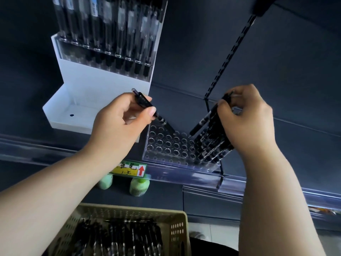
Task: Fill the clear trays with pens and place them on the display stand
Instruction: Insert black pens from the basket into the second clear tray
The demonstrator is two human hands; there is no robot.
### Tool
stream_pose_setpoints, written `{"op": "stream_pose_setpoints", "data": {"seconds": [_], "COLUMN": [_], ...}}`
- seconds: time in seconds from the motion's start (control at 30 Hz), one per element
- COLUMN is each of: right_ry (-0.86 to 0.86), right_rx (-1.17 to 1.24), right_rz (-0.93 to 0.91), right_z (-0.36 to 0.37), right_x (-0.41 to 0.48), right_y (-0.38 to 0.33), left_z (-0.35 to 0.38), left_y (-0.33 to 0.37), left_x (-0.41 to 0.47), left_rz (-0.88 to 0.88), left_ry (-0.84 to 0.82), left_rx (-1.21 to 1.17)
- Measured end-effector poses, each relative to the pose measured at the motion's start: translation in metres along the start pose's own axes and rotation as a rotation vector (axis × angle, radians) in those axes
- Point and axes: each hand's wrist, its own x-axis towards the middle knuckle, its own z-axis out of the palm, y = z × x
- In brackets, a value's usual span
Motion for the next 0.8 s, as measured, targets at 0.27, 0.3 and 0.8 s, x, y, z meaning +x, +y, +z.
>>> {"op": "stream_pose_setpoints", "data": {"seconds": [0.27, 0.3, 0.8], "right_ry": [-0.028, -0.046, 0.0], "right_rx": [-0.077, -0.092, -0.266], "right_rz": [-0.016, -0.014, -0.043], "right_z": [-0.0014, -0.0012, 0.0077], "right_x": [-0.0001, 0.0, 0.001], "right_y": [-0.0057, -0.0053, -0.0004], "left_z": [-0.003, -0.003, -0.0022], "left_y": [-0.0011, -0.001, 0.001], "left_x": [-0.004, -0.0046, -0.0062], "left_rz": [0.004, 0.0, -0.048], "left_ry": [0.022, 0.022, 0.031], "left_rx": [0.012, 0.008, -0.014]}}
